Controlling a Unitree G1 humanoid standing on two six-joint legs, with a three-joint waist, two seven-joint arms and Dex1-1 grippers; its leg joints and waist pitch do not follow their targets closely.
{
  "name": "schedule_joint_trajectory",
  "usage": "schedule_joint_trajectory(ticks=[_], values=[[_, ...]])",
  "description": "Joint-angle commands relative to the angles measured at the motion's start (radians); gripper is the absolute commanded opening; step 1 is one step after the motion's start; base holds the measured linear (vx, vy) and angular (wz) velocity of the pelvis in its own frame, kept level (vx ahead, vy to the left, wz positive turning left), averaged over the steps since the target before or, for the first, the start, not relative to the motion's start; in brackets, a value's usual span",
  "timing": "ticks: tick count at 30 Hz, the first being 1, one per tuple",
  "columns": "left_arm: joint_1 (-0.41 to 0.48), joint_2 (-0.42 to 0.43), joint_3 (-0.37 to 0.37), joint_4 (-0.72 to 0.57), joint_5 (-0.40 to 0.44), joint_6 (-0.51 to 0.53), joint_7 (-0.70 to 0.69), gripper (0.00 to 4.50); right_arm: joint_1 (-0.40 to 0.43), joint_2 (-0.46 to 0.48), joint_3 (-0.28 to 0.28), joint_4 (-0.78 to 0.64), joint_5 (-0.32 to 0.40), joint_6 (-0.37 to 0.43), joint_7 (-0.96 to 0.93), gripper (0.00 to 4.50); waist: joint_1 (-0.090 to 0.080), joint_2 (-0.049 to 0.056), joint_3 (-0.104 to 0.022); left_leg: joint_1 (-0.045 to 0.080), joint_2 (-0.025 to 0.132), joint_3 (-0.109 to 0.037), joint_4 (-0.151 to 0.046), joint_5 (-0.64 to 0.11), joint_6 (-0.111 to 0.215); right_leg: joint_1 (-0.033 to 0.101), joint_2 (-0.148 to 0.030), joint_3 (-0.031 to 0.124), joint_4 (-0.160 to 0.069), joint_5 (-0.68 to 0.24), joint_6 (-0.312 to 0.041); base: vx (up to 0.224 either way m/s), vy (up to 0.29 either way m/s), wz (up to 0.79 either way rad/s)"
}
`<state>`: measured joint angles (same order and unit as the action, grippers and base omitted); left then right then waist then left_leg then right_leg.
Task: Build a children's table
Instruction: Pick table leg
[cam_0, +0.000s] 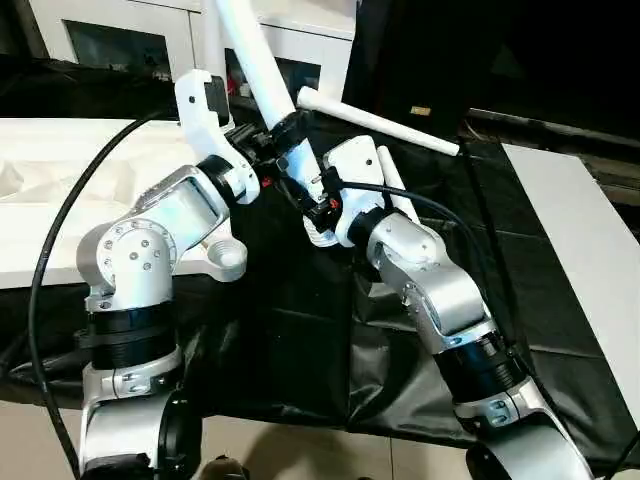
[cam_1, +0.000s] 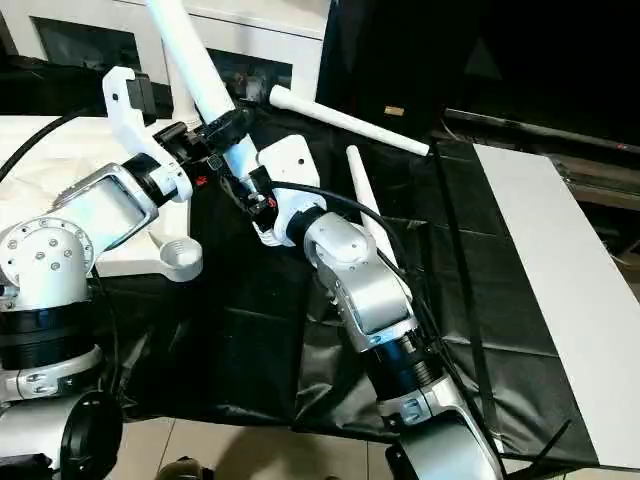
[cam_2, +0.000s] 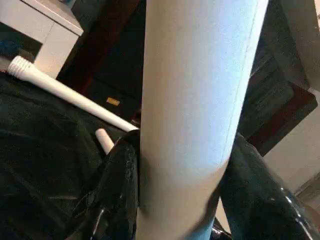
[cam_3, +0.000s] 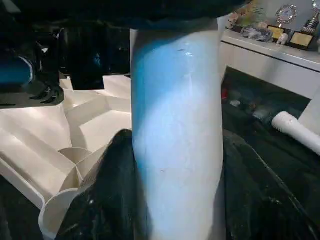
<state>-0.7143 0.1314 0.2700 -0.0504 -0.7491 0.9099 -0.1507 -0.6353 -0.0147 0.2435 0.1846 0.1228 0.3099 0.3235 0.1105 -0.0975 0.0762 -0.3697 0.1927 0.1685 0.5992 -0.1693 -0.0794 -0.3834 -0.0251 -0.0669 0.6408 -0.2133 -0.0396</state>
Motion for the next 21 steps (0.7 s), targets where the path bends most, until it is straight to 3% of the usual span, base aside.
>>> schedule_joint_trajectory(ticks=[1,5,6,9,12,13,16,21], values=[[-0.004,-0.009,-0.014,-0.024,-0.020,-0.002,-0.025,1.94,-0.008,-0.004,-0.019,0.016,-0.001,-0.011,0.001,1.86,-0.003,0.028,-0.074,0.018,0.042,-0.018,-0.069,-0.169,-0.073,0.044,-0.109,0.066,-0.077,-0.122,-0.061,0.000,0.000,0.00],[-0.005,-0.005,-0.005,-0.026,-0.036,0.001,-0.033,1.93,-0.010,-0.001,-0.024,0.017,-0.006,-0.020,0.004,1.86,-0.004,0.028,-0.074,0.017,0.041,-0.018,-0.069,-0.163,-0.073,0.045,-0.109,0.066,-0.076,-0.107,-0.066,0.000,0.000,0.00],[-0.007,-0.004,-0.002,-0.026,-0.038,0.001,-0.034,1.93,-0.011,-0.001,-0.025,0.018,-0.004,-0.026,0.011,2.21,-0.004,0.028,-0.074,0.018,0.041,-0.018,-0.069,-0.165,-0.073,0.045,-0.109,0.066,-0.076,-0.110,-0.065,0.000,0.000,0.00],[-0.012,0.011,0.006,-0.024,-0.045,0.005,-0.047,1.93,-0.013,0.010,-0.056,-0.018,0.099,0.031,0.100,2.58,-0.003,0.029,-0.074,0.019,0.041,-0.018,-0.070,-0.185,-0.060,0.045,-0.109,0.067,-0.078,-0.124,-0.064,0.000,0.000,0.00],[-0.016,0.060,0.002,-0.032,-0.070,0.049,-0.097,1.90,-0.039,-0.020,-0.122,-0.071,0.264,0.202,0.215,2.96,-0.002,0.029,-0.075,0.020,0.043,-0.020,-0.070,-0.169,-0.049,0.046,-0.108,0.066,-0.076,-0.104,-0.068,0.000,0.000,0.00],[-0.016,0.060,0.002,-0.032,-0.070,0.049,-0.097,1.90,-0.039,-0.020,-0.122,-0.071,0.264,0.202,0.215,2.96,-0.002,0.029,-0.074,0.019,0.043,-0.019,-0.070,-0.165,-0.051,0.046,-0.107,0.065,-0.075,-0.101,-0.071,0.000,0.000,0.00],[-0.017,0.090,0.009,-0.042,-0.105,0.095,-0.132,1.89,-0.064,-0.088,-0.148,-0.091,0.328,0.299,0.302,3.28,0.003,0.030,-0.075,0.019,0.042,-0.018,-0.068,-0.148,-0.055,0.047,-0.108,0.065,-0.074,-0.092,-0.078,0.000,0.000,0.00],[-0.028,0.136,0.021,-0.035,-0.156,0.138,-0.189,1.88,-0.103,-0.224,-0.229,-0.081,0.471,0.500,0.449,3.66,0.014,0.030,-0.074,0.017,0.040,-0.017,-0.067,-0.147,-0.053,0.051,-0.107,0.065,-0.081,-0.127,-0.070,0.000,0.000,0.00]])
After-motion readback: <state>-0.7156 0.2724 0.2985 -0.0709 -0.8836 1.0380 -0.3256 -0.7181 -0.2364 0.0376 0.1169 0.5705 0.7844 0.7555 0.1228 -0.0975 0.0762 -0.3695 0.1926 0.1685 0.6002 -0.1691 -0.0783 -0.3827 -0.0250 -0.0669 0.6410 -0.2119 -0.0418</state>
